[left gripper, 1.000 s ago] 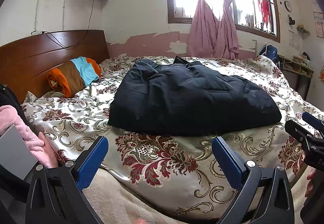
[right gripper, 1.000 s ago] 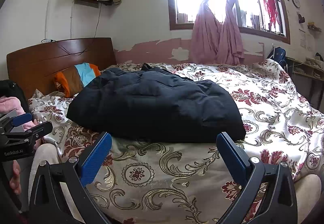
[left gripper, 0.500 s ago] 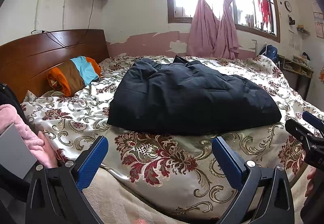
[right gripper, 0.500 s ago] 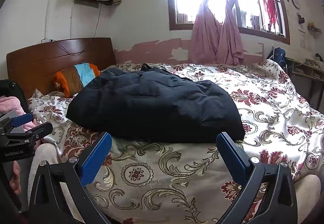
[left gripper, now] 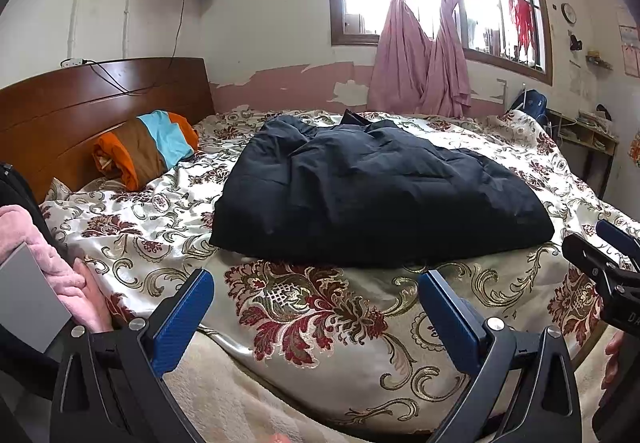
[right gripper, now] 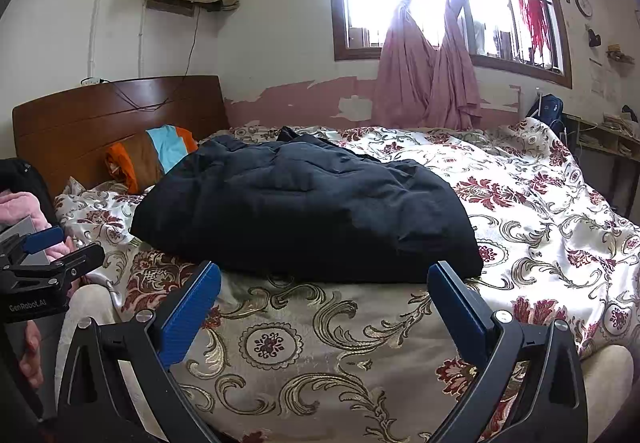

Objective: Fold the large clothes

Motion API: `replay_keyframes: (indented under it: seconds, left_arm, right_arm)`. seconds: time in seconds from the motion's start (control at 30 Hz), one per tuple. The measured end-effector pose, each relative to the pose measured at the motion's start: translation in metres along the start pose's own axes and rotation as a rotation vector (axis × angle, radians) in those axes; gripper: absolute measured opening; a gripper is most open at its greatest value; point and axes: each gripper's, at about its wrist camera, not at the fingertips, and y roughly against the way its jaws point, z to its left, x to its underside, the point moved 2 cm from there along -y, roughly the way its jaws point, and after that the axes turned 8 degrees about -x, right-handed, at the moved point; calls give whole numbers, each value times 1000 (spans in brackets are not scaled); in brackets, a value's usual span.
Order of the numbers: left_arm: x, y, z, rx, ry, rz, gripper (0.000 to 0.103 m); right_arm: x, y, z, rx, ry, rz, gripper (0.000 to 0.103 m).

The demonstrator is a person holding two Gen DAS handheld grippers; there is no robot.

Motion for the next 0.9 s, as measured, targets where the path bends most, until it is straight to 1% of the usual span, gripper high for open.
replay_keyframes:
  seconds: [0.9]
  left_arm:
    - [1, 0, -2, 18, 3, 7, 103]
  right_arm:
    - [0, 0, 2, -1, -1, 2, 102]
